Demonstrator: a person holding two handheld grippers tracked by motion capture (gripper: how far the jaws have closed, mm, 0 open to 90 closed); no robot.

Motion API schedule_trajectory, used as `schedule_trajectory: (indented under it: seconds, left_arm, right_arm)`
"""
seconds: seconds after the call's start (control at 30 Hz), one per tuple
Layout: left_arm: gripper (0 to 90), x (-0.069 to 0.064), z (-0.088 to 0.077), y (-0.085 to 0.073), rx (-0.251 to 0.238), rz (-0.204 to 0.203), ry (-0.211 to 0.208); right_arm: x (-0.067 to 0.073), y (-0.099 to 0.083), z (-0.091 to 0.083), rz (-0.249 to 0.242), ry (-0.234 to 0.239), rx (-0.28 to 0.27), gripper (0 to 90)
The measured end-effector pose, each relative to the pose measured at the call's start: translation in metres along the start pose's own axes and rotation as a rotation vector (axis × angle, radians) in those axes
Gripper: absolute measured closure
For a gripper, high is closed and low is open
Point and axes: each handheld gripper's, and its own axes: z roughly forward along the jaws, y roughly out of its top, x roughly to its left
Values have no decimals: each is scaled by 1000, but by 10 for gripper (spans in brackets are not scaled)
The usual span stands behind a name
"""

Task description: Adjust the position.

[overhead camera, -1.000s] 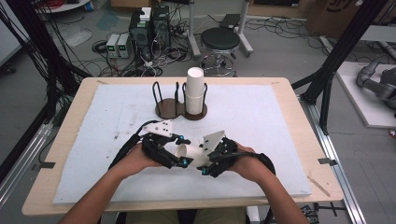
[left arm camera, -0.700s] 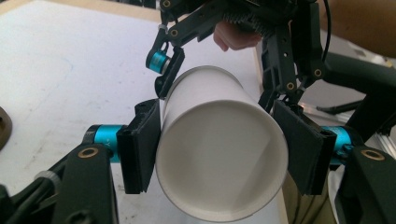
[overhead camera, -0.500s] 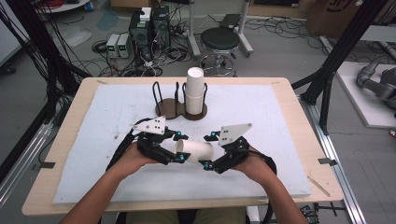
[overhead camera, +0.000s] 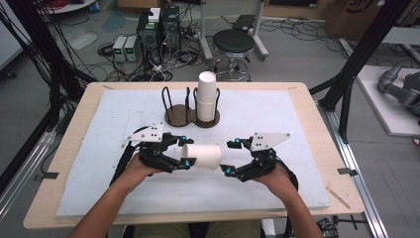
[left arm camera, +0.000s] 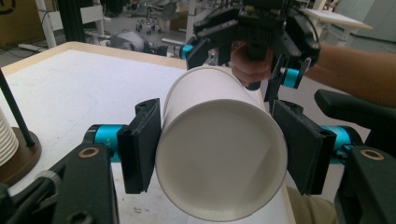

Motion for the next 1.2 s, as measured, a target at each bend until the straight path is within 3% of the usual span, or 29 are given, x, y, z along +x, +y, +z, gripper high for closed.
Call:
schedule_trajectory:
  seconds: [0.27, 0.47, 0.87, 1.03, 1.2]
  left_arm:
    - [350, 0, -3, -4, -41, -6, -16]
    - [350, -3, -1, -5, -56, 0, -49]
    - [353, -7, 8, -6, -70, 20, -97]
    - [356, -6, 7, -8, -71, 10, -98]
    - [361, -5, 6, -12, -40, 1, -93]
  right_arm:
    - [-1, -14, 7, 48, 27, -6, 203]
    - [-1, -19, 14, 92, 81, -24, 202]
    - [5, -17, 24, 65, 116, -20, 185]
    - [5, -16, 22, 38, 107, -27, 231]
    - [6, -14, 17, 2, 91, -40, 288]
